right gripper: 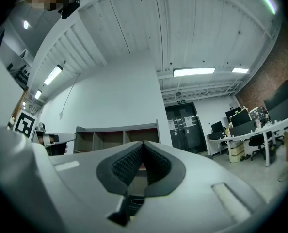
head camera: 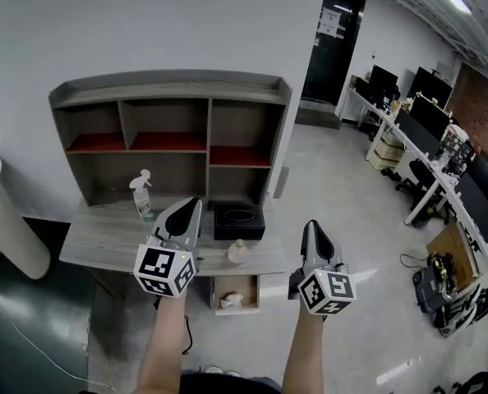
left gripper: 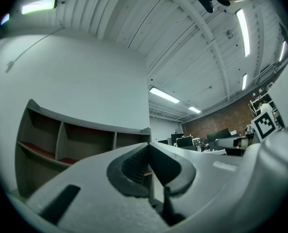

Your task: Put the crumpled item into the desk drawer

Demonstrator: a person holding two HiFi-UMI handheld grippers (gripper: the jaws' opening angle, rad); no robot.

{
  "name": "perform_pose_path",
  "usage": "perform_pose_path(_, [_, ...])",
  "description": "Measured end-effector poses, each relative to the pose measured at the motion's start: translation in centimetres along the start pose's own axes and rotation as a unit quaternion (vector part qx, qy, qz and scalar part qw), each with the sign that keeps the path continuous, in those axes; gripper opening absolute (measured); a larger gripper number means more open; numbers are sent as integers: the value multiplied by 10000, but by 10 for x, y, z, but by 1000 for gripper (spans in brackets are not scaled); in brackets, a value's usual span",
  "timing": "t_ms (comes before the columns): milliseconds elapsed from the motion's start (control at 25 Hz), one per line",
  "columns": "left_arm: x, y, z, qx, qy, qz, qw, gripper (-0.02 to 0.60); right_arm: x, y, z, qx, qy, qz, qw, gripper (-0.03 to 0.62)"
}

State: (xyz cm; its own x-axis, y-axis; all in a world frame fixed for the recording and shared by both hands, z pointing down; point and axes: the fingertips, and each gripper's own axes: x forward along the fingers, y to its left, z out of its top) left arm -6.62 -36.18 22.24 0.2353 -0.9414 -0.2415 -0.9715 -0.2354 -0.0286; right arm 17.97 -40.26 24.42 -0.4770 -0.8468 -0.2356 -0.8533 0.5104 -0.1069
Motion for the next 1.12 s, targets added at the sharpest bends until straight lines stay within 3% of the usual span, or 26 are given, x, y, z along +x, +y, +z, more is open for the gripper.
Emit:
perform_pose_path(240, [-1,3,-20,-119,189,-45,9997,2,-3,-2,-12,-85,190,-117,9997,10])
perform_pose_path(1120, [-12,0,-26,-196,328,-36,9993,2,-9,7,-10,-83,230,14,9997,11])
